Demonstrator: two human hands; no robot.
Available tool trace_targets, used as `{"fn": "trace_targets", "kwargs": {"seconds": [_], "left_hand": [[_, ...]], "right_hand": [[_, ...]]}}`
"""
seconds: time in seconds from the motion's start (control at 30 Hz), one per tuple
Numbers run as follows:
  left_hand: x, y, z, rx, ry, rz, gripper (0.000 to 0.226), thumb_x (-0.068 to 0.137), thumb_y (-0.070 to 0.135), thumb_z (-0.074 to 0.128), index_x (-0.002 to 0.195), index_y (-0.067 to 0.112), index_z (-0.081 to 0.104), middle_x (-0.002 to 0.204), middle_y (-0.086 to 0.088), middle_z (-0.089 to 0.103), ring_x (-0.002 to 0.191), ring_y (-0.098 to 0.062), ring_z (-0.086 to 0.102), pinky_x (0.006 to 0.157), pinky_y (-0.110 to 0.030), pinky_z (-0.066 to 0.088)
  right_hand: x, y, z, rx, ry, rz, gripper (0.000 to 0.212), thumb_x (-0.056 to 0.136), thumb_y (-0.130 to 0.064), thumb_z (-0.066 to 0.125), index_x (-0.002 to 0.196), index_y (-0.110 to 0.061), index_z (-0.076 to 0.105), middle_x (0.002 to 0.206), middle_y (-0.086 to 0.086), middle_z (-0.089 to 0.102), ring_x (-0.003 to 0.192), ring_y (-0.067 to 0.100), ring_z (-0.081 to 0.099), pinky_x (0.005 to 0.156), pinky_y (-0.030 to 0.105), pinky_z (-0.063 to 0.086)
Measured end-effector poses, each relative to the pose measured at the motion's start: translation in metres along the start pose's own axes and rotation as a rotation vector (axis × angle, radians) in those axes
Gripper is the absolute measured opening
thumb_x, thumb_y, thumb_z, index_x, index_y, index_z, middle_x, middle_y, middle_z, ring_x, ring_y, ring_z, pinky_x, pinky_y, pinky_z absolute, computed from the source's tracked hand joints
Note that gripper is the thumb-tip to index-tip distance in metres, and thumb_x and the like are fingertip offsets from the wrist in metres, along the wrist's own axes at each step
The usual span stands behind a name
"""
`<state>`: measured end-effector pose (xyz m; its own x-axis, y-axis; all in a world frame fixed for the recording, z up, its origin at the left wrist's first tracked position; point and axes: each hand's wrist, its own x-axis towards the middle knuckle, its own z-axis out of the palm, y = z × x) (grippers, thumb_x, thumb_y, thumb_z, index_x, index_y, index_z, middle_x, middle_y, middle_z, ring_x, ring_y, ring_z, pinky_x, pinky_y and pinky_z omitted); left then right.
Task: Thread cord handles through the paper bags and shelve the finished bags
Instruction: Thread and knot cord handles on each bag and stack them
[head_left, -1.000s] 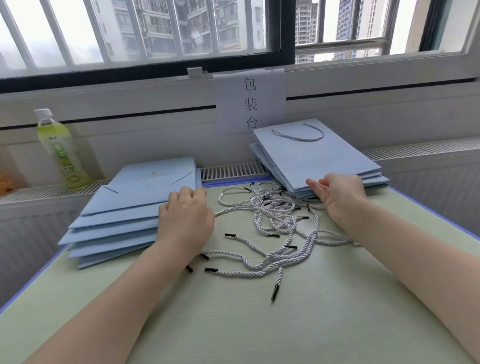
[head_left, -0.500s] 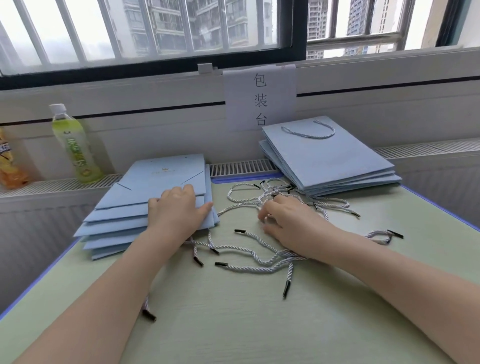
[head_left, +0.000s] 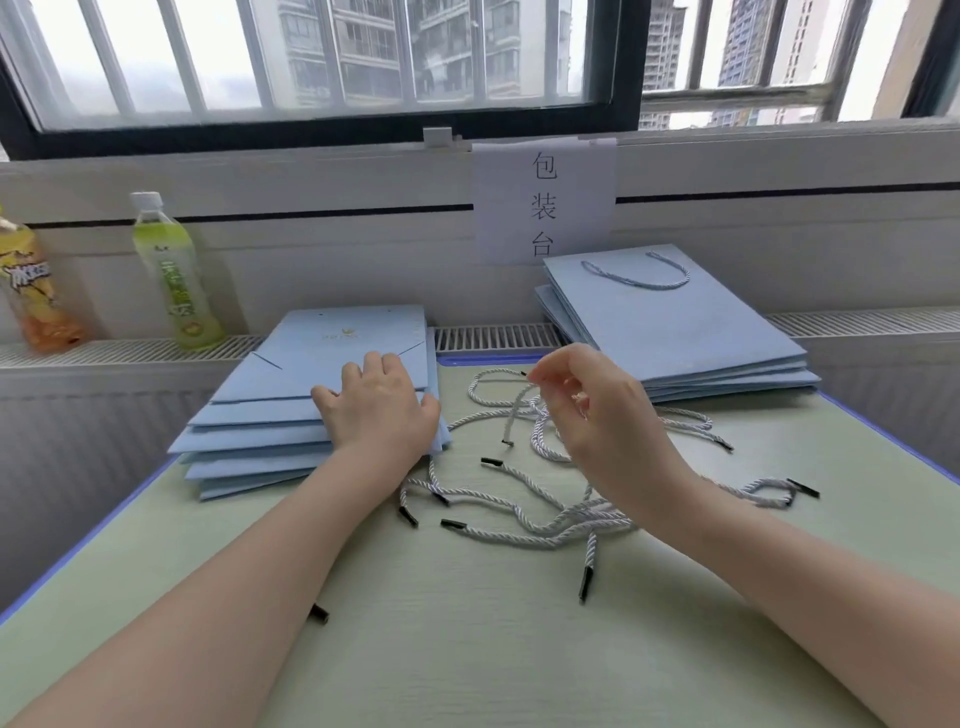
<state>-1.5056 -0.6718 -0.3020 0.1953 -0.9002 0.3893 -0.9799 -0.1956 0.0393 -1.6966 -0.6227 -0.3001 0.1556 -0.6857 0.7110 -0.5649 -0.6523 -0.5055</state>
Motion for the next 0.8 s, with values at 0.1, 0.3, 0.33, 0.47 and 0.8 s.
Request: {"fn": "trace_targets", "kwargs": {"seconds": [0.1,0.3,0.33,0.47,0.8], "left_hand": [[0.003,0.000,0.002,0.014,-0.006,-0.019,0.046,0.094,0.045,0.034,0.123,0.012,0.047,0.124,-0.006,0.044,0.116,-0.024,0.037,0.091,-0.043,0.031],[0.006,-0.003,0.006,-0.038,-0.027,-0.030,0.038,0.095,0.039,0.031,0.119,0.014,0.047,0.124,-0.003,0.054,0.128,-0.023,0.034,0.102,-0.045,0.024],[0.006,-0.003,0.005,-0.053,-0.030,-0.033,0.035,0.095,0.039,0.032,0.116,0.014,0.046,0.119,-0.005,0.056,0.123,-0.024,0.040,0.102,-0.045,0.024],[0.004,-0.002,-0.001,-0.046,-0.004,-0.034,0.022,0.094,0.038,0.036,0.097,0.016,0.038,0.100,-0.006,0.060,0.102,-0.026,0.051,0.097,-0.043,0.029],[0.018,0.001,-0.007,0.068,0.096,0.071,0.020,0.095,0.028,0.039,0.084,0.012,0.043,0.096,-0.012,0.063,0.076,-0.027,0.049,0.067,-0.029,0.028]], "right_hand": [[-0.007,0.001,0.009,-0.027,-0.108,-0.060,0.013,0.092,-0.004,0.053,0.097,-0.013,0.062,0.093,-0.007,0.059,0.082,0.007,0.055,0.075,0.031,0.049],[-0.011,-0.004,0.019,-0.061,-0.245,-0.158,0.016,0.092,-0.014,0.048,0.097,-0.016,0.063,0.094,-0.004,0.058,0.073,0.018,0.058,0.065,0.042,0.051],[-0.012,-0.005,0.018,-0.071,-0.259,-0.166,0.018,0.091,-0.015,0.047,0.097,-0.017,0.063,0.092,-0.004,0.057,0.071,0.020,0.057,0.063,0.043,0.050],[-0.012,-0.008,0.016,-0.107,-0.357,-0.196,0.025,0.089,-0.013,0.042,0.094,-0.020,0.066,0.091,-0.005,0.054,0.074,0.019,0.055,0.064,0.041,0.050],[-0.013,-0.010,0.016,-0.161,-0.462,-0.277,0.034,0.086,-0.007,0.039,0.095,-0.019,0.070,0.095,-0.001,0.059,0.080,0.020,0.058,0.062,0.031,0.046]]}}
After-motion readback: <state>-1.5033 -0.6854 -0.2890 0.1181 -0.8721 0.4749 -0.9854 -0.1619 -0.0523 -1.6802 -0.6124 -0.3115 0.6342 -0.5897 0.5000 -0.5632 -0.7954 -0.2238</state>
